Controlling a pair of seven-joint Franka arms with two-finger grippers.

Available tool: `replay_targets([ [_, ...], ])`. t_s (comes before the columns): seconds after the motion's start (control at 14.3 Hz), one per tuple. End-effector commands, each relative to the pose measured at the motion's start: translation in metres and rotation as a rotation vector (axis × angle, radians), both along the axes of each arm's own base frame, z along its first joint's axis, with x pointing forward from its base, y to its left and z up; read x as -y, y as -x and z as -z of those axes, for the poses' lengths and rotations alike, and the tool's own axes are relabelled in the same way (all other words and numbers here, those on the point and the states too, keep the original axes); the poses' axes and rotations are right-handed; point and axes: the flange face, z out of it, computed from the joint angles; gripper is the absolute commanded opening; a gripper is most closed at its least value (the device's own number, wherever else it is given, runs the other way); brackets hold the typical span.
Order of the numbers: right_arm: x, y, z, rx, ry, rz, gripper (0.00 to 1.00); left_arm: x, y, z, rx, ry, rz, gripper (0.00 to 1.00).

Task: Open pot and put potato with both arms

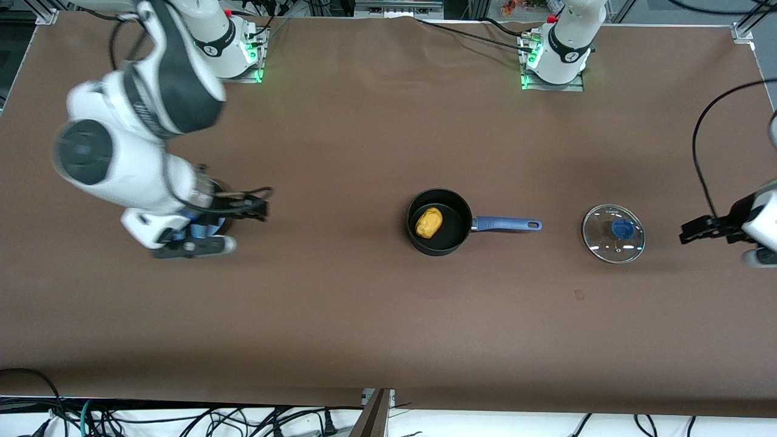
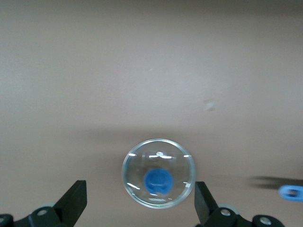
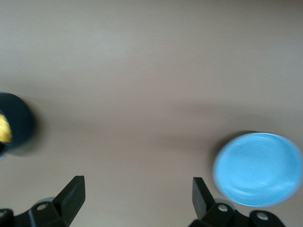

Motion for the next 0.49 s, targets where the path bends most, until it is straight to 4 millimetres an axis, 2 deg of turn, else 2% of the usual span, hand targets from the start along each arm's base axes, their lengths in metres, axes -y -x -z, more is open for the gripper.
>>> replay_targets([
  [0.0, 0.072, 0.023, -0.024, 0.013, 0.025, -0.064, 1.0, 0.011, 0.015, -0.029, -0.002, 0.026, -0.004, 1.0],
  [0.14, 0.109, 0.04, -0.042, 0.001, 0.03, -0.032, 1.0, 0.019, 0.028, -0.059, -0.017, -0.003, -0.013, 1.0],
  [0.21, 0.123, 0.048, -0.053, 0.001, 0.032, -0.005, 1.0, 0.026, 0.033, -0.068, -0.032, -0.009, -0.011, 1.0],
  [0.28, 0.13, 0.058, -0.064, 0.004, 0.033, 0.007, 1.0, 0.044, 0.039, -0.076, -0.052, -0.02, -0.003, 1.0],
  [0.42, 0.135, 0.07, -0.072, 0.005, 0.069, 0.002, 1.0, 0.062, 0.053, -0.101, -0.055, -0.053, -0.025, 1.0],
])
